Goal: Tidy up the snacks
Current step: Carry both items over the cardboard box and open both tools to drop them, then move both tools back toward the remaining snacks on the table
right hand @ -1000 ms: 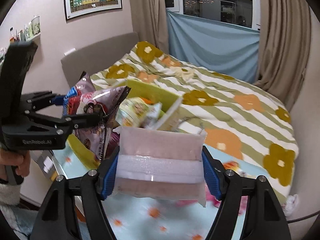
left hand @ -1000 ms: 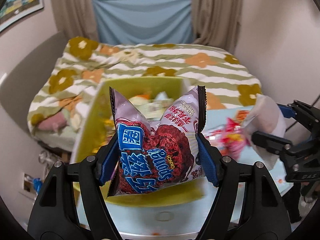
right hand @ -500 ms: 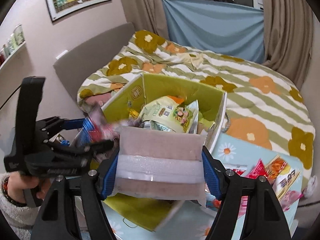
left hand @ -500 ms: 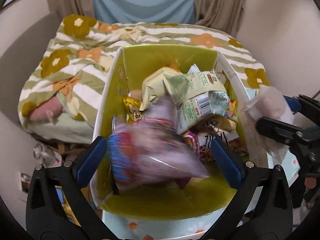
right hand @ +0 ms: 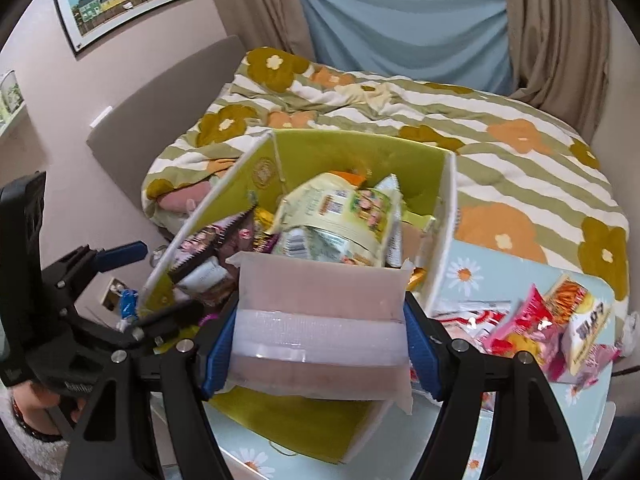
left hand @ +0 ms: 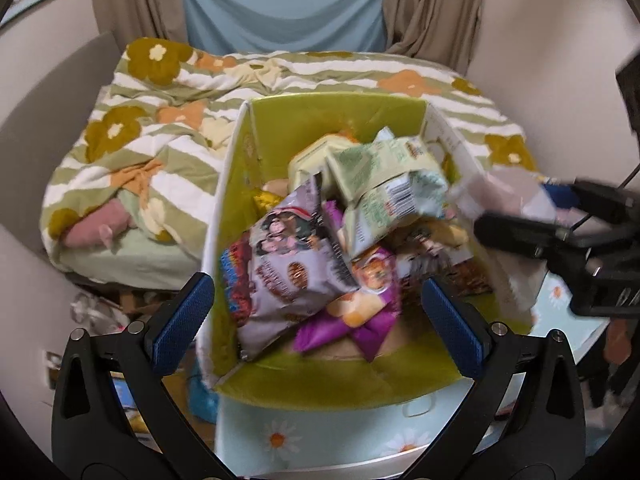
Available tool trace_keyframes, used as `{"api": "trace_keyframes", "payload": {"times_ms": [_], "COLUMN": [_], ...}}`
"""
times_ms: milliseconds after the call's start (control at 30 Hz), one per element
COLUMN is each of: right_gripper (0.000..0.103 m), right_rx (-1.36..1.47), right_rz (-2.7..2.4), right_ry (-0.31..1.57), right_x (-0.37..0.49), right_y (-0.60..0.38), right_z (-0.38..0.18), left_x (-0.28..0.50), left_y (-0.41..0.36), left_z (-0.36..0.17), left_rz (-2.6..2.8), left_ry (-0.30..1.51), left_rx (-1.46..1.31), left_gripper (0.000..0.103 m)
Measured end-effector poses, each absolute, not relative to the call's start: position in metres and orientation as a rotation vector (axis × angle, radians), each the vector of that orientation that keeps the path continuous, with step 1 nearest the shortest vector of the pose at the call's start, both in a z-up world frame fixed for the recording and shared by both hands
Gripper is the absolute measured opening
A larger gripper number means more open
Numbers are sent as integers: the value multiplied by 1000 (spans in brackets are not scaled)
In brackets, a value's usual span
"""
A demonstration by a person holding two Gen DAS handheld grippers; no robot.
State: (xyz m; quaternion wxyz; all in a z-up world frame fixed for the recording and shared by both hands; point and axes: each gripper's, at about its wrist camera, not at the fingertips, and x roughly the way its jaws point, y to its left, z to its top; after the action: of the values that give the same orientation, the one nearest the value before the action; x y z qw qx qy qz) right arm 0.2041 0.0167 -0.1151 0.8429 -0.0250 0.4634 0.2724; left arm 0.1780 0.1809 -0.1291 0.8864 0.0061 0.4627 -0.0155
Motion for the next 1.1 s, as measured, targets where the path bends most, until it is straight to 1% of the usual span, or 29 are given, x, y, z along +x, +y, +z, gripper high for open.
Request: {"api": "trace_keyframes", "payload": {"times_ms": [167, 300, 333, 400, 433, 600, 733, 967, 1100], "right_gripper": [70, 75, 78, 99, 102, 102, 102, 102, 102], "right_rx": [-35, 9, 30, 60, 67, 84, 78, -15, 2], "right_rz": [591, 584, 591, 592, 590, 571, 550, 492, 454], "right_ry": [1007, 1054, 1053, 1042, 1034, 1003, 983, 896, 863], "right_x": [209, 213, 213, 213, 213, 212, 211, 193, 181], "right_y": [28, 28, 26, 20, 18, 10, 6, -3, -20], "right_z": [-124, -138, -140, -140, -139, -134, -126, -93, -76], "left_x": [169, 165, 165, 164, 165, 169, 170, 175, 174], "left_y": [190, 193, 193, 194, 195, 191, 186, 168, 149], "left_z": [-127, -131, -132, -133, -133, -133, -124, -113, -103], "left_rz": [-13, -5, -3, -5, -9, -26, -53, -122, -183], "left_ry": [941, 947, 948, 947, 948, 955, 936, 918, 899], "left_rx": [12, 10, 14, 10, 5, -4, 2, -28, -21], "left_gripper": [103, 103, 103, 103, 103, 103, 103, 103, 103]}}
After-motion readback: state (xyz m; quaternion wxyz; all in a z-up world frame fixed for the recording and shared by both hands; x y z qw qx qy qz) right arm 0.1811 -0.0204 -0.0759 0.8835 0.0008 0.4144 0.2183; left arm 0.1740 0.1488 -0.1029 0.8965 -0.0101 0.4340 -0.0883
